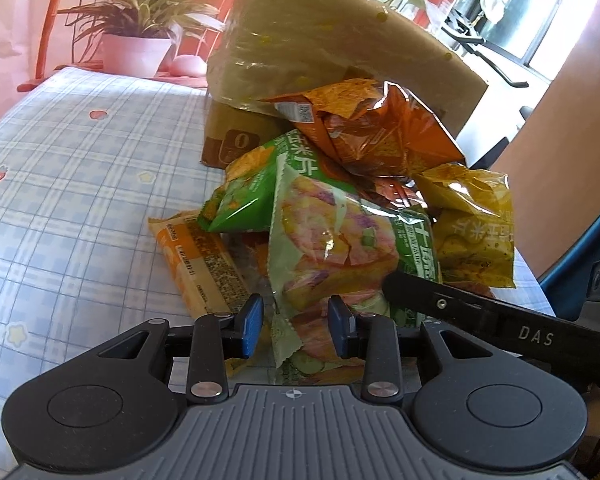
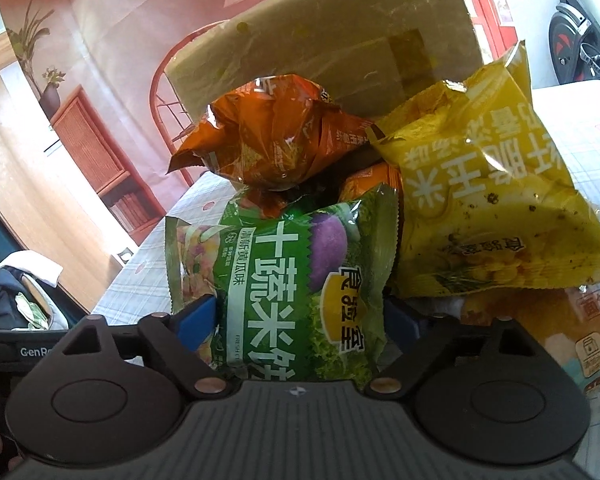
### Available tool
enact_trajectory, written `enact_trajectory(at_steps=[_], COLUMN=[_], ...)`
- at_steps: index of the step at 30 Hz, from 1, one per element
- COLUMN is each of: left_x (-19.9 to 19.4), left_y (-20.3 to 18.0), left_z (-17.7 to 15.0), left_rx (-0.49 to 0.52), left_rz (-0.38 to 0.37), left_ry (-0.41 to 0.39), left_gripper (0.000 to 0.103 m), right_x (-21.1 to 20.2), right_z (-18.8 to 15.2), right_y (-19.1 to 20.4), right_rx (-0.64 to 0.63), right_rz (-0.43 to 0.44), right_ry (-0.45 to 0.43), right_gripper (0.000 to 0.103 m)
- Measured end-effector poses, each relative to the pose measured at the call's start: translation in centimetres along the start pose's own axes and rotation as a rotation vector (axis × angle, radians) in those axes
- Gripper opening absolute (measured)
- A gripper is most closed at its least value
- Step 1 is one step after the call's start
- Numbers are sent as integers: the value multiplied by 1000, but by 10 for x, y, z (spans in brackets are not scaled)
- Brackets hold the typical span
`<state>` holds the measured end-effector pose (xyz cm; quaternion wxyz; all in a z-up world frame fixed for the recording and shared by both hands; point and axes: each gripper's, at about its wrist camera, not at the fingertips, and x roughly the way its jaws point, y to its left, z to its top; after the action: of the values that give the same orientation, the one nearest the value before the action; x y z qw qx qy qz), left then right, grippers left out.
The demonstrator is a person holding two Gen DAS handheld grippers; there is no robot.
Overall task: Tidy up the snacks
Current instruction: 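Close the right tool on the green cracker bag, then lift the green cracker bag with the right tool over the box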
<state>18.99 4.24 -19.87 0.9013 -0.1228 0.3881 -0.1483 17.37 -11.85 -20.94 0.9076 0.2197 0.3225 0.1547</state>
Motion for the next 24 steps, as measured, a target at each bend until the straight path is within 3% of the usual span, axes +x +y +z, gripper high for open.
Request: enact_trajectory(at_steps=[4, 10, 24], left_x=[-1, -4, -39], left_y=[-10, -10, -24], left_z=[-4, -3, -6], left_rx=[54, 50, 97], left_rz=[-12, -34, -72], left_ry=[5, -5, -109], left_gripper=[40, 42, 42], right_x=[-5, -14, -51], right_z=[-3, -4, -4], right_y=[0, 9, 31], right_rx=[13, -13, -93], right_rz=[20, 23, 8], right_ry=[-13, -27, -117], right_gripper=[82, 75, 75])
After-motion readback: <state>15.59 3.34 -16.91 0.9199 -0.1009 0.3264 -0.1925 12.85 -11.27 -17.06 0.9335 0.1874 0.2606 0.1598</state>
